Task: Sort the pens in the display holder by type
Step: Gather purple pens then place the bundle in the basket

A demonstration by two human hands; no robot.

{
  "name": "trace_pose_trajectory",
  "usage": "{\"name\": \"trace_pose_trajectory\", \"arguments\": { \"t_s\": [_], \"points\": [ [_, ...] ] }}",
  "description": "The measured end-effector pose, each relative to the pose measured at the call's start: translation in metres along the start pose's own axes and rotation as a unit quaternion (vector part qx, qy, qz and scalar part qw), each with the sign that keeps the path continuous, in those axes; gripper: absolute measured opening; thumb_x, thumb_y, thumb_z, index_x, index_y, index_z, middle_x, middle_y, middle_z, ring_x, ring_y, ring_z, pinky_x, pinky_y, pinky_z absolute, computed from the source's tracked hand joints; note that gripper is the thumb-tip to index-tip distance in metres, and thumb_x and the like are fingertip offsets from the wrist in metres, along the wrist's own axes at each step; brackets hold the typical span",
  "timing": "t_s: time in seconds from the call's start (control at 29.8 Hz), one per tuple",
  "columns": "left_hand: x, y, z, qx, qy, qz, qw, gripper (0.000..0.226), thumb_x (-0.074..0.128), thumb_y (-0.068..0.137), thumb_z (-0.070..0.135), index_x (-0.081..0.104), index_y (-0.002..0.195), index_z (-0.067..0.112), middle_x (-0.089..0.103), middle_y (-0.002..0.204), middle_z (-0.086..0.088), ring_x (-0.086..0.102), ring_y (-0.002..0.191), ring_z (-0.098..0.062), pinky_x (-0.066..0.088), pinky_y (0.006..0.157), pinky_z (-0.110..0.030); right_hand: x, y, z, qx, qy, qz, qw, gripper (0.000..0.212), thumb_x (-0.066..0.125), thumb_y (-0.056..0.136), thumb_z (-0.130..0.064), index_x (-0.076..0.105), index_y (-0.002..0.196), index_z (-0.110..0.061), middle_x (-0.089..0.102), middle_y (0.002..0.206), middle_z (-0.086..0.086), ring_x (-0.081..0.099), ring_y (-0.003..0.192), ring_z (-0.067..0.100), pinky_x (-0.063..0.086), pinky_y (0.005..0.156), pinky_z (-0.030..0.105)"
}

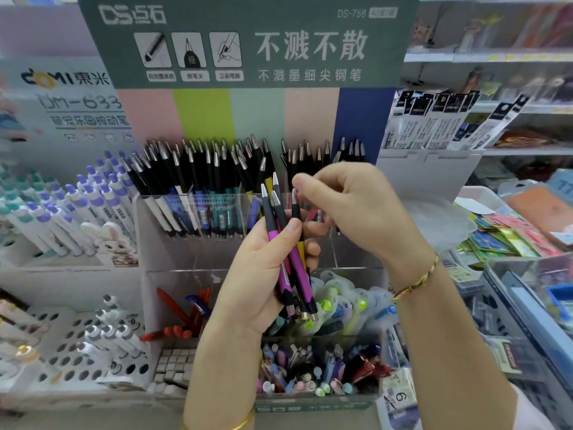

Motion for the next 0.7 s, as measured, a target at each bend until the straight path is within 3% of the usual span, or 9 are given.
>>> {"name": "trace_pose_trajectory", "arguments": {
  "t_s": [0.07,0.2,0.34,0.47,0.64,0.7],
  "points": [
    [0.002,0.0,0.0,-0.002,0.008,-0.001,1.0,0.03,0.053,0.085,0.02,0.055,0.111,0.005,0.068,0.08,-0.003,0.061,0.066,-0.013,0.053,0.06,-0.024,0.004,-0.002,0.002,0.009,0.018,-0.041,0.999,0.022,0.066,0.087,-0.025,0.068,0.078,-0.005,0.061,0.059,-0.001,0.052,0.047,0.005,0.044,0.05,0.017],
    [0.005,0.0,-0.001,-0.007,0.011,-0.022,1.0,0.024,0.053,0.084,0.017,0.055,0.106,0.009,0.067,0.077,-0.006,0.062,0.061,-0.015,0.053,0.055,-0.025,0.003,0.0,0.002,0.007,0.046,0.013,0.999,0.018,0.063,0.088,-0.023,0.068,0.088,-0.006,0.062,0.067,-0.001,0.053,0.052,0.003,0.043,0.045,0.015],
    [0.004,-0.002,-0.004,-0.014,0.068,-0.04,0.997,0.024,0.06,0.089,0.012,0.052,0.111,0.006,0.067,0.08,-0.008,0.056,0.058,-0.013,0.048,0.053,-0.023,0.005,0.004,-0.001,0.002,0.006,-0.024,1.0,0.026,0.061,0.089,-0.031,0.069,0.081,-0.007,0.063,0.066,0.007,0.058,0.053,0.024,0.046,0.044,0.027],
    [0.004,-0.001,-0.004,-0.018,0.093,-0.048,0.994,0.028,0.058,0.081,0.01,0.052,0.107,0.004,0.066,0.077,-0.006,0.054,0.055,-0.012,0.045,0.05,-0.022,0.006,0.006,-0.001,0.005,0.051,-0.013,0.999,0.02,0.065,0.086,-0.023,0.07,0.078,-0.005,0.061,0.064,0.003,0.053,0.056,0.006,0.047,0.053,0.021],
    [0.008,-0.004,-0.004,-0.031,0.116,-0.067,0.99,0.017,0.058,0.083,0.009,0.053,0.099,0.008,0.063,0.073,-0.005,0.049,0.052,-0.011,0.04,0.048,-0.022,0.005,0.008,-0.006,0.005,0.048,-0.072,0.996,0.018,0.072,0.08,-0.023,0.068,0.077,-0.006,0.066,0.068,0.008,0.058,0.058,0.006,0.051,0.059,0.021],
    [0.008,-0.004,-0.004,-0.034,0.124,-0.066,0.99,0.011,0.058,0.088,0.004,0.054,0.098,0.006,0.063,0.073,-0.007,0.049,0.051,-0.012,0.04,0.047,-0.022,0.0,0.01,-0.008,-0.003,0.097,-0.05,0.994,0.015,0.072,0.08,-0.018,0.067,0.075,-0.005,0.063,0.066,0.006,0.057,0.059,0.008,0.051,0.058,0.021]
  ]
}}
Point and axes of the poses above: each hand's wrist, its own y-axis towards the middle knuckle, its own x-axis out of the palm, z = x × y, the point moved 3 cm from there along y, towards the middle knuckle
